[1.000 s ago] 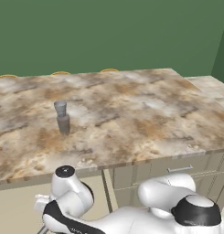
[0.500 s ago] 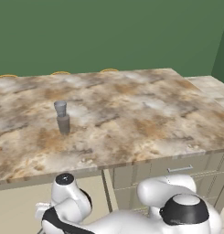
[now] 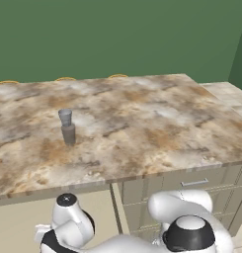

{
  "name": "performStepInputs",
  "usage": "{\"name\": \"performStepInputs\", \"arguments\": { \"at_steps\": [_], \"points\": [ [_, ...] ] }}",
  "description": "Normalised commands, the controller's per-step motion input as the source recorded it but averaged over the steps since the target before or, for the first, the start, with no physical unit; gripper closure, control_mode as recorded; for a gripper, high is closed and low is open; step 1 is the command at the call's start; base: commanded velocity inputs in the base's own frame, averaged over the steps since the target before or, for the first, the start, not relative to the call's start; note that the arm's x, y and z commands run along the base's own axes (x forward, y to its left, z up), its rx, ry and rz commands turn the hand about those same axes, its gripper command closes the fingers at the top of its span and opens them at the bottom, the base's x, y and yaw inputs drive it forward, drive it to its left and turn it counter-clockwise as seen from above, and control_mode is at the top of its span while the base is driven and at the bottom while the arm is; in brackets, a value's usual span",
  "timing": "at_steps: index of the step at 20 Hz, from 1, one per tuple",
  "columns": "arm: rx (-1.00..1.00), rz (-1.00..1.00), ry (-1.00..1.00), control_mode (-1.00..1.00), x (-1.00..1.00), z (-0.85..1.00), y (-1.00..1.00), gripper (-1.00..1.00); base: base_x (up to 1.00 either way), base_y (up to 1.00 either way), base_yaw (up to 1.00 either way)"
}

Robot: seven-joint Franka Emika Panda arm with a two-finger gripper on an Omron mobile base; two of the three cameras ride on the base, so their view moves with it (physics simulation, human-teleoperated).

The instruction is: Take the tongs from the drawer on the left and place them on the dining counter next to the tray containing the kebab skewer.

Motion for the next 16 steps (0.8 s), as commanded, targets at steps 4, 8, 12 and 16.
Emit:
{"name": "performStepInputs", "arguments": {
  "at_steps": [4, 8, 12, 16],
  "points": [
    [0.0, 0.0, 0.0, -1.0, 0.03, -0.21, 0.3, -1.0, 0.0, 0.0, 0.0],
    [0.0, 0.0, 0.0, -1.0, 0.1, -0.26, 0.28, -1.0, 0.0, 0.0, 0.0],
    [-0.01, 0.0, 0.0, -1.0, 0.18, -0.28, 0.24, -1.0, 0.0, 0.0, 0.0],
    [0.0, 0.0, 0.0, -1.0, 0.17, -0.31, 0.11, -1.0, 0.0, 0.0, 0.0]
  ]
}}
